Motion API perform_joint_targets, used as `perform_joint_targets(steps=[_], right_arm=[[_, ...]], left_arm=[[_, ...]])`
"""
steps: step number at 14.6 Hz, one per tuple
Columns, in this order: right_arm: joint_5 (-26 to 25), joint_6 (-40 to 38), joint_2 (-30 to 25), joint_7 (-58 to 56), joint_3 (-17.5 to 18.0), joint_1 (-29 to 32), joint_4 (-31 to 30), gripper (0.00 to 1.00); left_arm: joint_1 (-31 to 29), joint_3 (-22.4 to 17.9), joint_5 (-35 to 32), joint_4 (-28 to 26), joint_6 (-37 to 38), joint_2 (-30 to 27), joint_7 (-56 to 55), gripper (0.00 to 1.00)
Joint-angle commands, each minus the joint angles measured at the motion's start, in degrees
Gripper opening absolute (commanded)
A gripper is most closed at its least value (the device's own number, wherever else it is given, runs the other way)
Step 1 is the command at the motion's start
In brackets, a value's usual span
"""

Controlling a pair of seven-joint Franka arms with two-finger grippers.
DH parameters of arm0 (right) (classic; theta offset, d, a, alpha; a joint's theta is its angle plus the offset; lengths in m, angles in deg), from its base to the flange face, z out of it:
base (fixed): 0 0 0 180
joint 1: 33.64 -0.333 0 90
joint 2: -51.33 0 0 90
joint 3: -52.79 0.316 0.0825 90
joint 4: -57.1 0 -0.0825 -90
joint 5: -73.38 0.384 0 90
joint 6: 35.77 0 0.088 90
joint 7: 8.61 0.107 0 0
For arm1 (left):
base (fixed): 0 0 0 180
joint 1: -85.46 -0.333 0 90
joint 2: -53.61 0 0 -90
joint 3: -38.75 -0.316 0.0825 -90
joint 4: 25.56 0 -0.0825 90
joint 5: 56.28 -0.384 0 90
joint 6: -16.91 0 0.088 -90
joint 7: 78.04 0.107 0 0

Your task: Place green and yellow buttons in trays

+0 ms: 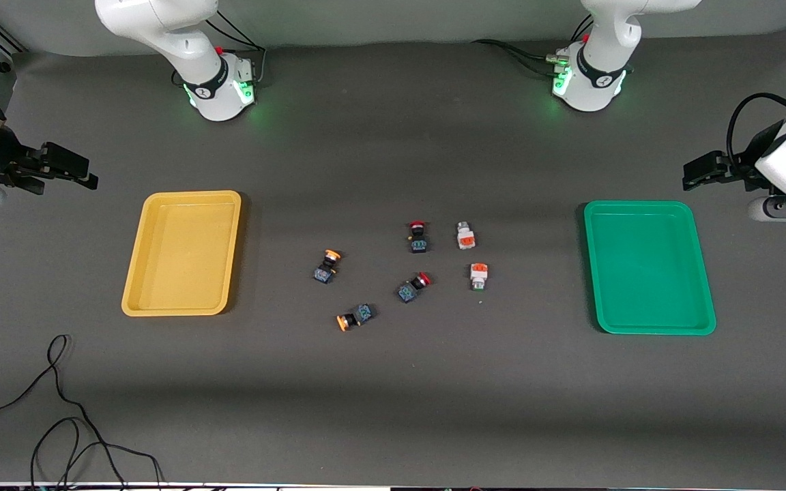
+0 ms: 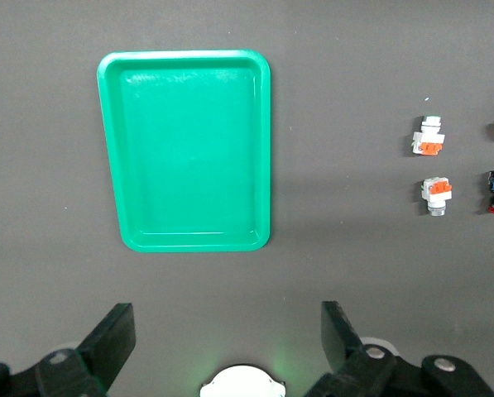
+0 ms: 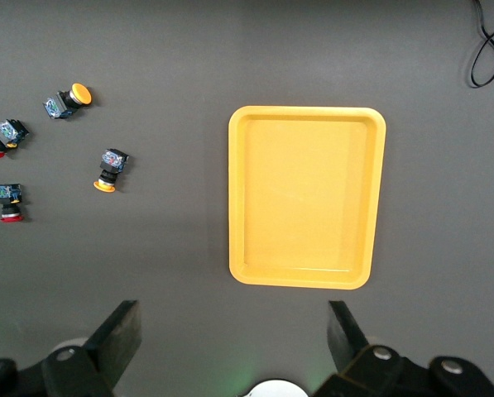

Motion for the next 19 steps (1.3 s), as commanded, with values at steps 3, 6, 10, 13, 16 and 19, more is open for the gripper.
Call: perform_joint_targets(steps=[3,6,10,13,16,19], right_arm=[[-0.8,-1.1,1.2,0.3,-1.0,-0.9,1.6,1.0],[-0.7,-1.1,1.7,0.3,-1.0,-1.0,1.9,1.0],[-0.5,-1.5,1.9,2.0,-1.2,-0.9,1.9,1.0],[-0.4,-2.5,2.3,2.0,-1.6,-0.9,2.1,1.0],[-0.1,-2.6,3.2,5.4,-0.9,-2.1,1.8,1.0],[0.8,-2.7,4.2,5.8,-0.9,-4.3,1.8,1.0]], left_arm=[[0.6,-0.7,-0.8,0.2,-0.2,-0.3,0.7,1.0],[0.6,-0.7,-0.8,0.2,-0.3,-0.3,0.7,1.0],[0.6,-0.7,-0.8,0.2,-0.5,-0.3,0.7,1.0],[0.7,-0.7,-0.8,0.2,-0.6,-0.3,0.7,1.0],[0.7,-0.7,-0.8,0.2,-0.6,-0.2,0.7,1.0],[0.7,-0.7,-0.8,0.2,-0.9,-0.2,0.7,1.0]])
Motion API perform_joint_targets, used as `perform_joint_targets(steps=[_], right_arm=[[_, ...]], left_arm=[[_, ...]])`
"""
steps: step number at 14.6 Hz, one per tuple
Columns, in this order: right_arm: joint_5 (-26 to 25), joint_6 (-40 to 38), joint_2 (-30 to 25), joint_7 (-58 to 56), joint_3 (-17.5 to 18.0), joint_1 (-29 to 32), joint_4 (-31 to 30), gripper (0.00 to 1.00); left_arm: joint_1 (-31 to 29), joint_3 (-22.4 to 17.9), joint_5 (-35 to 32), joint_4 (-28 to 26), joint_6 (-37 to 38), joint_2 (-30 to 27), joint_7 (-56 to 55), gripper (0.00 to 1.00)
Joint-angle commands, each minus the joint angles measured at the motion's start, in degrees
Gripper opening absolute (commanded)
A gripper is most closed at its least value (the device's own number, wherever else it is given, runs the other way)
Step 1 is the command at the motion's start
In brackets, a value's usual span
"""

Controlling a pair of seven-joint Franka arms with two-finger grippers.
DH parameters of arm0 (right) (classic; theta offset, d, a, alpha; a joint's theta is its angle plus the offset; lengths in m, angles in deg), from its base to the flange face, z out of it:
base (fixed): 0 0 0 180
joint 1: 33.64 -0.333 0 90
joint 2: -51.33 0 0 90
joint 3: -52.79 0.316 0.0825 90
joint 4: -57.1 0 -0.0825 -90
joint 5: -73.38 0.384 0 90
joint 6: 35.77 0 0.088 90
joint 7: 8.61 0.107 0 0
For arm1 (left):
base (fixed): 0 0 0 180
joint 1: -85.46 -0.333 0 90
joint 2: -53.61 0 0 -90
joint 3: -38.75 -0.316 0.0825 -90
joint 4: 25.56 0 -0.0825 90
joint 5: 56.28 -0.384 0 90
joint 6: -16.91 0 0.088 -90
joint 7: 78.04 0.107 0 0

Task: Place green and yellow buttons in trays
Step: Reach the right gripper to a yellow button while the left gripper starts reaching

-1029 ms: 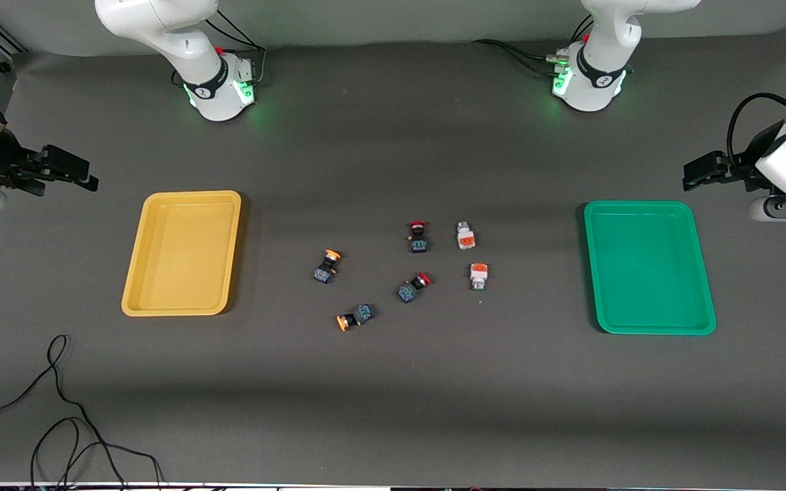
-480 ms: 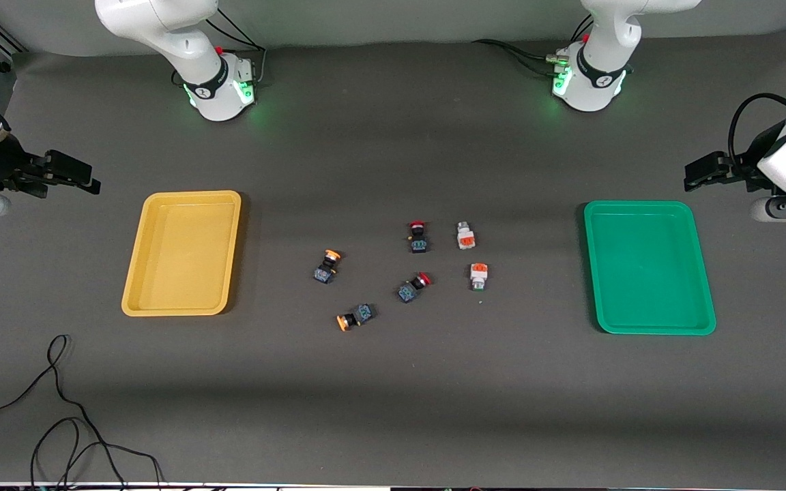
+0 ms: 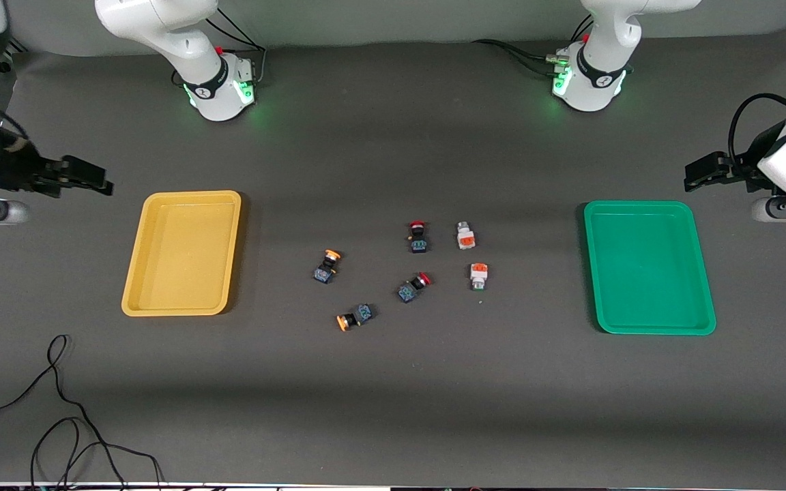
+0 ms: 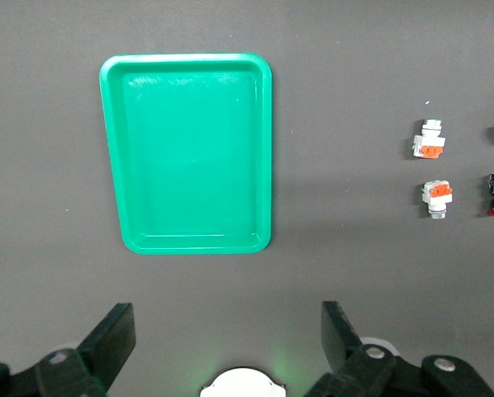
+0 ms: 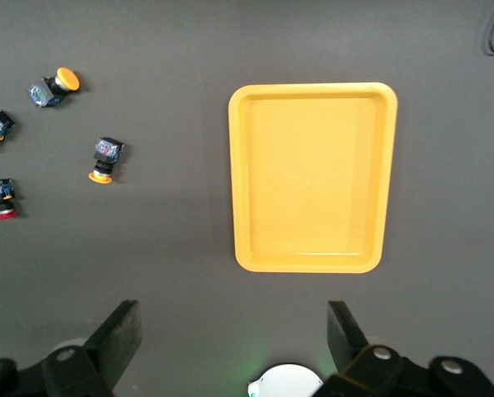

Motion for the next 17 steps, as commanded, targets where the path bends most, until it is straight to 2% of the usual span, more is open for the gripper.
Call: perform_joint_targets(steps=[1,3,5,6,8,11,13,17], right_arm=[[0.6,-1.3,1.6,2.2,-0.2,-1.2,1.6,1.0],[0.7,-2.3,2.1,3.8,-0.2,-3.2,1.2,1.0],[1.4,-2.2,5.2,5.1,-0.2,-6.4,1.3,1.0],[3.3,-2.0,6.4,5.8,-0.3,-7.7,1.3,1.0],[5.8,0.3,9.2,9.6,-0.2,-9.7,1.2,1.0],[6.3,5.1,14.9,13.7,-0.2,-15.1,0.5,1.0],[9.3,8.6,18.6,15.0,-0.2,-16.2,-0.3,1.0],[13.2,14.8,25.2,18.0,-0.2,-17.8,-0.3,1.0]], left_arm=[[0.7,-0.6,-0.8,0.1,-0.6,-0.2,0.7,1.0],[0.7,-0.5,-0.8,0.1,-0.7,0.1,0.7,1.0],[1.0,-0.6,-0.9,0.1,-0.8,0.1,0.7,1.0],[0.9,-0.5,-0.9,0.1,-0.8,0.1,0.7,1.0],[0.7,-0.5,-0.4,0.1,-0.7,0.1,0.7,1.0],[0.8,-0.5,0.2,-0.5,-0.8,0.1,0.5,1.0],[1.0,-0.5,0.7,-1.7,-1.5,0.0,-0.1,1.0],[5.5,-0.4,0.9,-8.1,-6.4,-1.4,-5.5,1.0]])
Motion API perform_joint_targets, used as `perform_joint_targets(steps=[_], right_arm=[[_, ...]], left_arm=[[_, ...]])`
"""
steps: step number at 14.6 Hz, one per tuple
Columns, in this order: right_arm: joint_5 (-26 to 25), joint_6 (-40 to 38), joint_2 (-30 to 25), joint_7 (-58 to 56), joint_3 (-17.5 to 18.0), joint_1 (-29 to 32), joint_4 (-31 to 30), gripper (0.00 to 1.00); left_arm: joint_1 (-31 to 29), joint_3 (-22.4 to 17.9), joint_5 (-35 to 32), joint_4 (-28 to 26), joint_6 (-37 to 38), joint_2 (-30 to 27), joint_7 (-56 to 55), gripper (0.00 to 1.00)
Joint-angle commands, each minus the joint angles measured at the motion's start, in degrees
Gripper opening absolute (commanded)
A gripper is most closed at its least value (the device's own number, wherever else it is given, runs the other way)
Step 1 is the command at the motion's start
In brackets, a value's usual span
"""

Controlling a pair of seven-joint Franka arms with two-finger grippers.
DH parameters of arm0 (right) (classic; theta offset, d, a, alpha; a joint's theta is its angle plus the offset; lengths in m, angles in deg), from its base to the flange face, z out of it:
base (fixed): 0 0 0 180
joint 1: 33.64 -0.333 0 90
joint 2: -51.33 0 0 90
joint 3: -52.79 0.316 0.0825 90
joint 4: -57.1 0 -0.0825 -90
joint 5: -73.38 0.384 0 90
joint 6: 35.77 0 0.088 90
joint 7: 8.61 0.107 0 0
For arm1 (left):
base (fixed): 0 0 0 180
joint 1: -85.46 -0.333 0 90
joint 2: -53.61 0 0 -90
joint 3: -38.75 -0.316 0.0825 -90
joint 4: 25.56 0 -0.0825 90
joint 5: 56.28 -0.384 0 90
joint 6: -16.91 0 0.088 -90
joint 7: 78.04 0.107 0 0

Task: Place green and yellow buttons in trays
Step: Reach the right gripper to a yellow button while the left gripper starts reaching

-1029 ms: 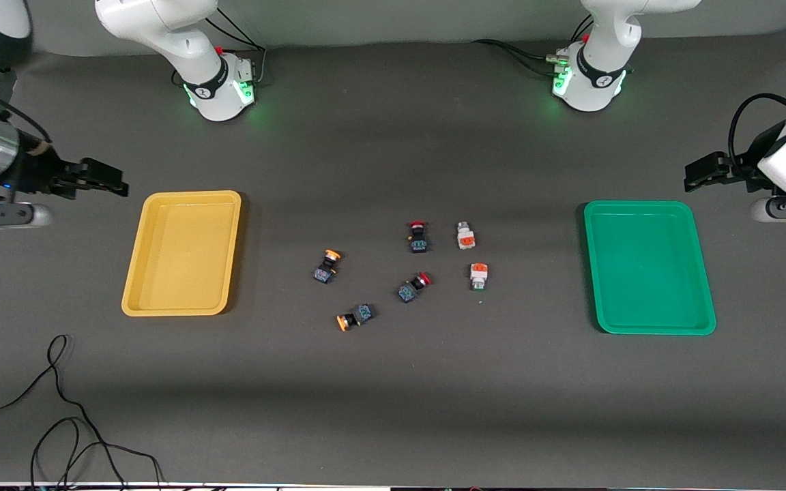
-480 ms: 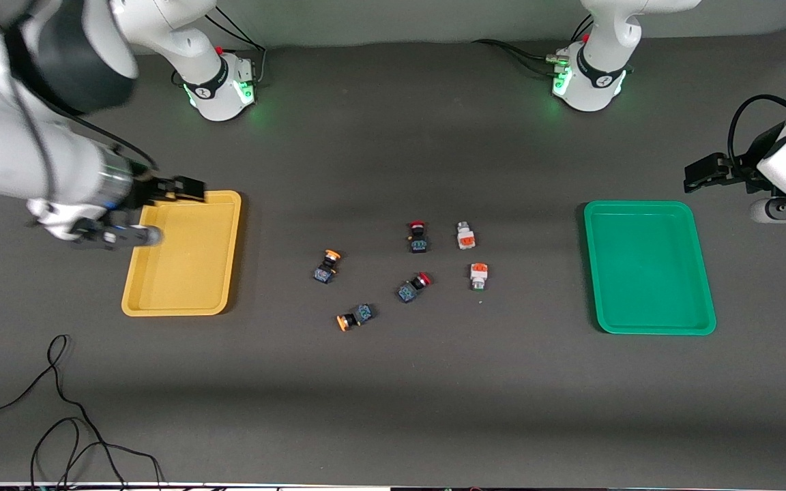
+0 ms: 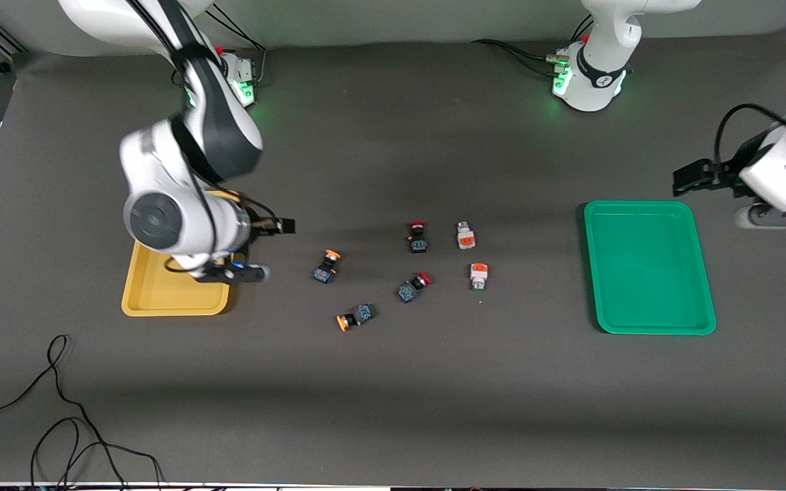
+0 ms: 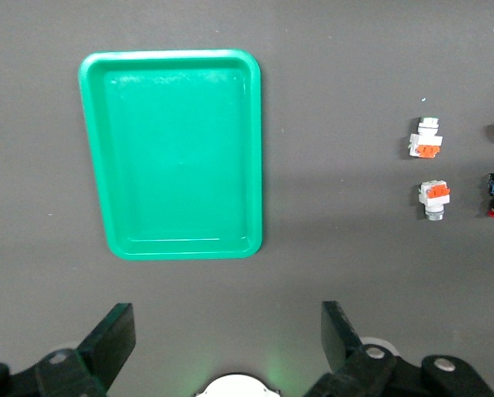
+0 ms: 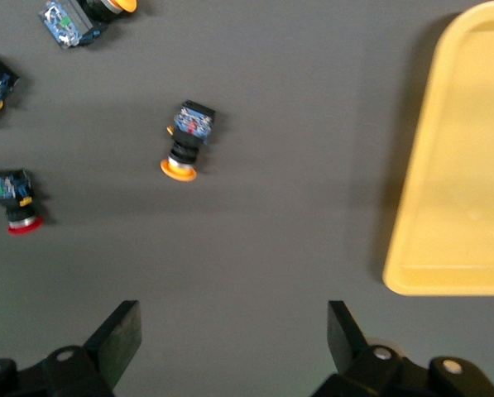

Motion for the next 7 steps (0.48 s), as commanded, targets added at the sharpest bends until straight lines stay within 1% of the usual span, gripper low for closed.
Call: perform_joint_targets(steps=[1,3,5,7], right_arm=[[2.1,4.3,4.1,3.4,-0.6,-1.2,0.9,1.0],[5.9,9.2,7.7,5.5,-0.6,-1.8,1.2,1.0],[6.5,12.9,10.3,7.5,-0.6,-3.1,1.4,1.0],[7.6,16.5,13.8,8.2,-0.6,-3.8,1.3,1.0]], left_arm=[[5.2,-0.6,0.2,-4.9,-3.2,-1.7,-6.1,1.0],[9.2,-0.6,1.4,-6.2,-4.7,-1.4,-10.1,1.0],[14.0,-0.6,2.5,-8.4,-9.6,-0.9,-18.1,1.0],[19.4,-0.6,2.5,-9.3,-12.2,-0.1,-24.8,1.0]])
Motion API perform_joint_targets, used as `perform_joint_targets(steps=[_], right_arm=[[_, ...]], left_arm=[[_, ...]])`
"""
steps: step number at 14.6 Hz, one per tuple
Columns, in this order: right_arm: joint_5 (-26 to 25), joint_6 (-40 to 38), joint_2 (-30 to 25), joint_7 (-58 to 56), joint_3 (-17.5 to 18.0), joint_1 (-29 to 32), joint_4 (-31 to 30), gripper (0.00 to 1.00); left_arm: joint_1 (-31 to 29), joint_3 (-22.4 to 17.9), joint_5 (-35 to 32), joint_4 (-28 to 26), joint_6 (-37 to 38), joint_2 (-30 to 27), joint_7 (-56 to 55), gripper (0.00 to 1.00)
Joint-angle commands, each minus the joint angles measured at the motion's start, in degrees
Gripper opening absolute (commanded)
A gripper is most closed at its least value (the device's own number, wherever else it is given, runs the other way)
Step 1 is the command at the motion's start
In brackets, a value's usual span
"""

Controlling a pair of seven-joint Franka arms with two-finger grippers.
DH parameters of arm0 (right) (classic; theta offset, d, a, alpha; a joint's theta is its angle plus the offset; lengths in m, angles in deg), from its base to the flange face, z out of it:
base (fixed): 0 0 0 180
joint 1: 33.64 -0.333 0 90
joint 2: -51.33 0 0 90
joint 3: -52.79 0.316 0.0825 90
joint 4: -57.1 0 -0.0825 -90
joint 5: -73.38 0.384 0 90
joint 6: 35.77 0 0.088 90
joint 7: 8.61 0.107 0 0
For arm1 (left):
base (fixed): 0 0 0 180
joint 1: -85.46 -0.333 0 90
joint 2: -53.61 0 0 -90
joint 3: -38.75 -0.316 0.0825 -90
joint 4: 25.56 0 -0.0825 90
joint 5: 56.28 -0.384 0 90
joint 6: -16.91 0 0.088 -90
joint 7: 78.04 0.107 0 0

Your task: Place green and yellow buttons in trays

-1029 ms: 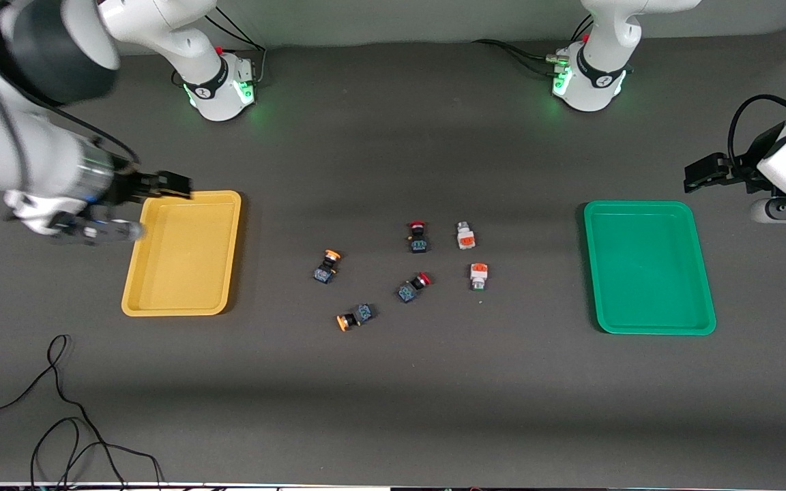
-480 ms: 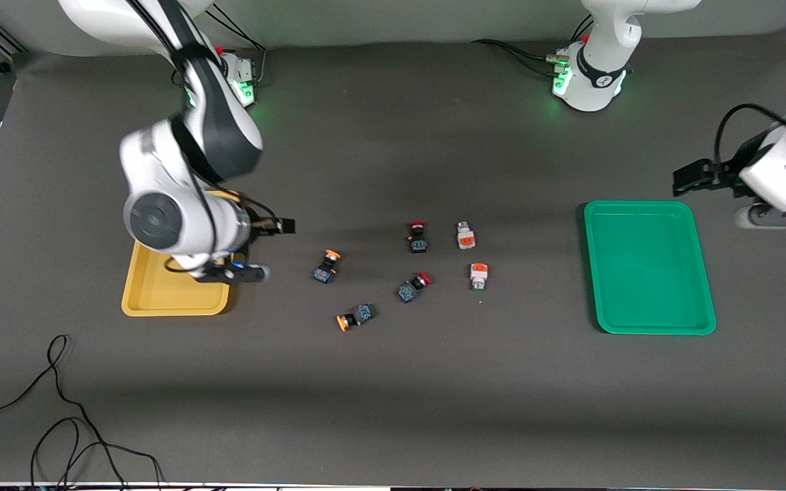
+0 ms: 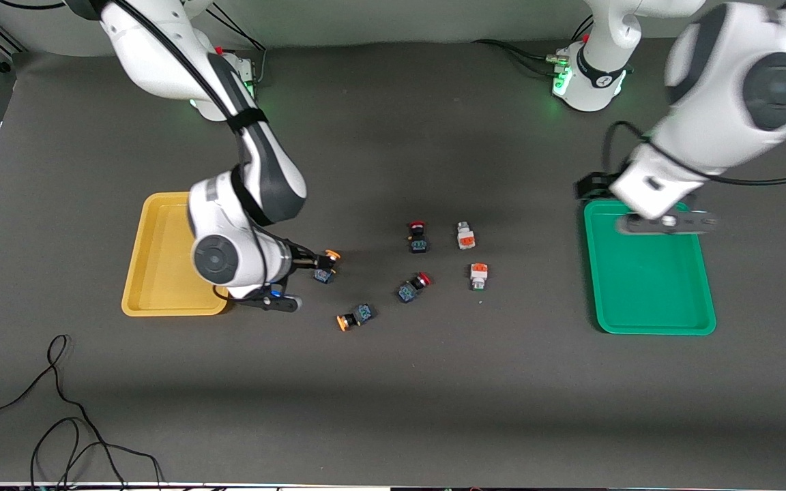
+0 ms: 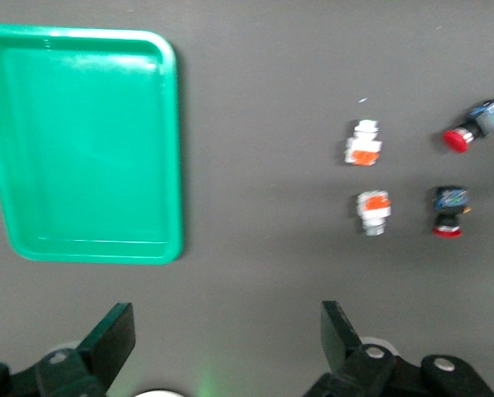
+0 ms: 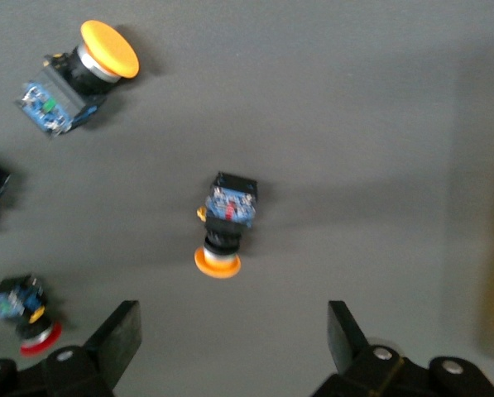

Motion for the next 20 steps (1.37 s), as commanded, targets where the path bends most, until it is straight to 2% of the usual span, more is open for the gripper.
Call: perform_joint_targets(steps=[1,3,5,6,7,8,9,11,13,15,17,20], right_arm=[[3.8,4.1,5.3,2.3,-0.4,-2.3,1.4,1.0],[4.2,5.7,7.3,2.7,-0.4,-3.4,1.3,0.99],[4.3,6.7,9.2,1.9,-0.3,-3.4,1.1,0.98],[4.3,6.8,10.0,1.8,-0.4,-3.4,1.1,0.93],[4.3,6.9,10.5,1.7,-0.4,-3.2,1.2,0.71],[4.3,6.9,10.5,1.6,-0.4,-2.7,1.2,0.23],[4.3,6.7,10.5,1.7,-0.4,-2.5,1.0,0.0],[4.4,6.4,10.5,2.8,-0.5,-1.9,1.0,0.0],[4.5,5.3,9.3,2.8,-1.2,-1.8,1.0,0.0],[4.3,-1.0,5.9,2.4,-2.8,-0.4,1.4,0.0],[4.2,-7.7,-0.2,1.5,-8.2,-0.3,1.4,0.0],[3.2,-14.1,-6.2,-0.4,-16.0,-0.6,1.2,0.0]], left_arm=[[8.2,-0.9,0.3,-2.1,-3.9,0.3,-10.3,1.0],[12.9,-0.9,0.3,-2.1,-7.0,1.2,-17.7,1.0],[16.2,-0.9,0.3,-2.3,-9.0,2.6,-20.4,1.0],[17.2,-0.9,0.3,-2.8,-9.3,3.1,-20.7,1.0],[17.6,-0.9,0.3,-3.7,-10.8,3.6,-20.8,1.0],[17.6,-0.9,0.3,-5.9,-13.5,3.6,-21.0,1.0],[17.7,-0.9,0.3,-8.1,-16.7,3.7,-21.7,1.0],[18.9,-0.9,0.3,-11.9,-22.8,5.7,-22.5,1.0],[19.3,-0.9,0.1,-12.4,-27.7,11.2,-26.0,1.0],[19.7,-0.9,-0.3,-13.1,-34.2,16.8,-26.3,1.0],[19.7,-0.9,-0.7,-14.0,-41.2,21.4,-26.5,1.0],[19.7,-0.9,-0.9,-14.0,-46.0,25.4,-26.4,1.0]])
